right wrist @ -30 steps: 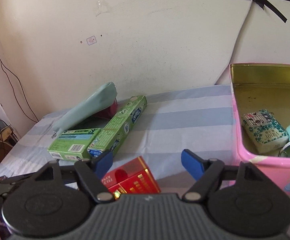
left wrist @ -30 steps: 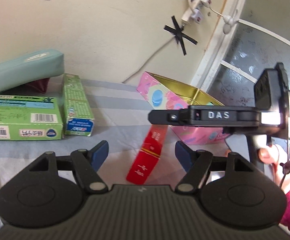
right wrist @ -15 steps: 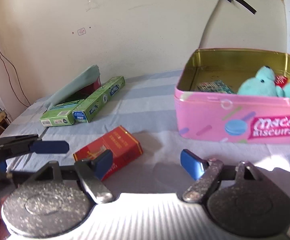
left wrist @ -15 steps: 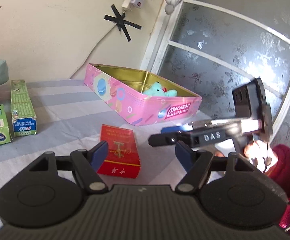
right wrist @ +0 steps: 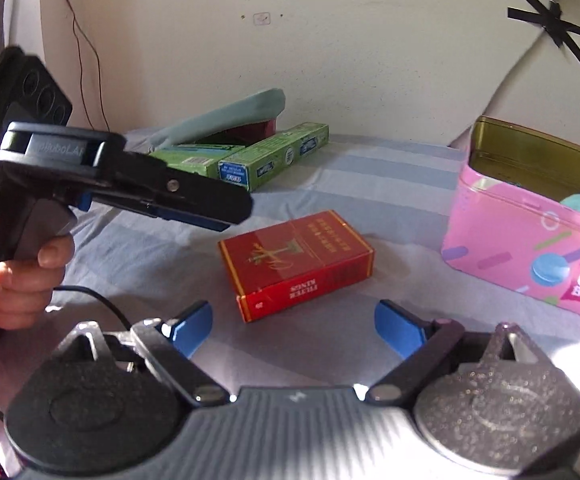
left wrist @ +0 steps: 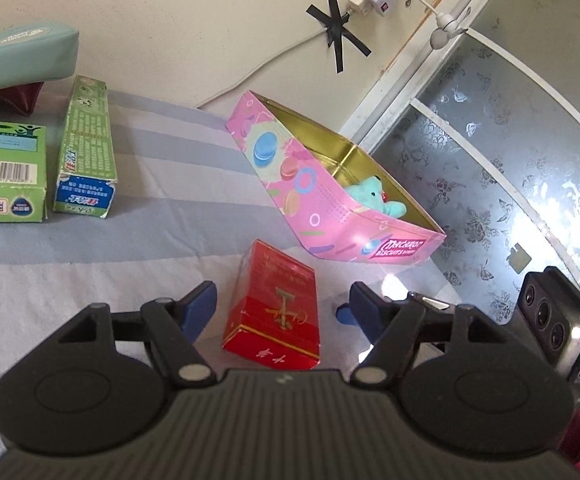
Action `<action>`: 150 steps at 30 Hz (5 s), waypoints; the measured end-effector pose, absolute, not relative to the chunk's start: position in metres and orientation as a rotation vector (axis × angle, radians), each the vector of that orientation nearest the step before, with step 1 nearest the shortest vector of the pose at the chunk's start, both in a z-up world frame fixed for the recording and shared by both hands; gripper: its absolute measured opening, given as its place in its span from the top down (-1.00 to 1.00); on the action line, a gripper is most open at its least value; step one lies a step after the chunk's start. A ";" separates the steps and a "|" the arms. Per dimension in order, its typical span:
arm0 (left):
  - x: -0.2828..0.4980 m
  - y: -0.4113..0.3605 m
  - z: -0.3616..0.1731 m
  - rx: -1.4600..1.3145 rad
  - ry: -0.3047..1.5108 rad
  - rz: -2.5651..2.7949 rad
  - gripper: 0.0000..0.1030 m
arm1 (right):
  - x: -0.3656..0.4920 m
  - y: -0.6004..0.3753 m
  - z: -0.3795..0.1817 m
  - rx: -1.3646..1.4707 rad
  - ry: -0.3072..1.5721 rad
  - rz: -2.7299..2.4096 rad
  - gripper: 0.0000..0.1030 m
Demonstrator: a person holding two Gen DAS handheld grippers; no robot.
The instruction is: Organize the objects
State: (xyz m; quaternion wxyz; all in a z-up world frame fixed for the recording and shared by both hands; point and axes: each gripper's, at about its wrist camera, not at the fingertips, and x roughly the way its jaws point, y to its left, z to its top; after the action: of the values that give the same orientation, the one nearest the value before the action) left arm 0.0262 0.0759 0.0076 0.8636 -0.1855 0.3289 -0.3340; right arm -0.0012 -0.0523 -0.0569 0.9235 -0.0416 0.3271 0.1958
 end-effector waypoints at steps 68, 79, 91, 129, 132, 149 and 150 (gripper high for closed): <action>0.015 -0.031 0.066 0.018 0.556 -0.278 -0.19 | -0.024 -0.144 -0.012 0.067 0.304 0.053 -0.68; 0.003 0.043 0.036 -0.018 0.598 -0.107 -0.19 | -0.010 -0.073 -0.023 -0.015 0.390 0.195 -0.68; 0.005 0.080 0.011 -0.059 0.623 -0.012 -0.20 | 0.008 -0.036 -0.044 -0.057 0.499 0.259 -0.68; 0.009 0.100 0.008 -0.385 0.648 -0.255 -0.45 | -0.002 -0.054 -0.052 -0.004 0.641 0.359 0.20; 0.012 0.078 0.007 -0.451 0.717 -0.380 -0.46 | -0.015 -0.083 -0.064 0.209 0.683 0.388 0.14; 0.033 0.010 0.030 -0.443 0.781 -0.437 0.19 | -0.019 -0.133 -0.078 0.534 0.679 0.492 0.20; 0.034 0.006 0.038 -0.434 0.759 -0.448 0.19 | -0.021 -0.134 -0.074 0.518 0.652 0.489 0.20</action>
State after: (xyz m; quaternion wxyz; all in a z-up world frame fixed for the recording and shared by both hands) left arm 0.0337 0.0064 0.0381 0.8818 -0.2083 0.3644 -0.2153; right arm -0.0215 -0.1339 -0.0736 0.8857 0.2492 0.3133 0.2350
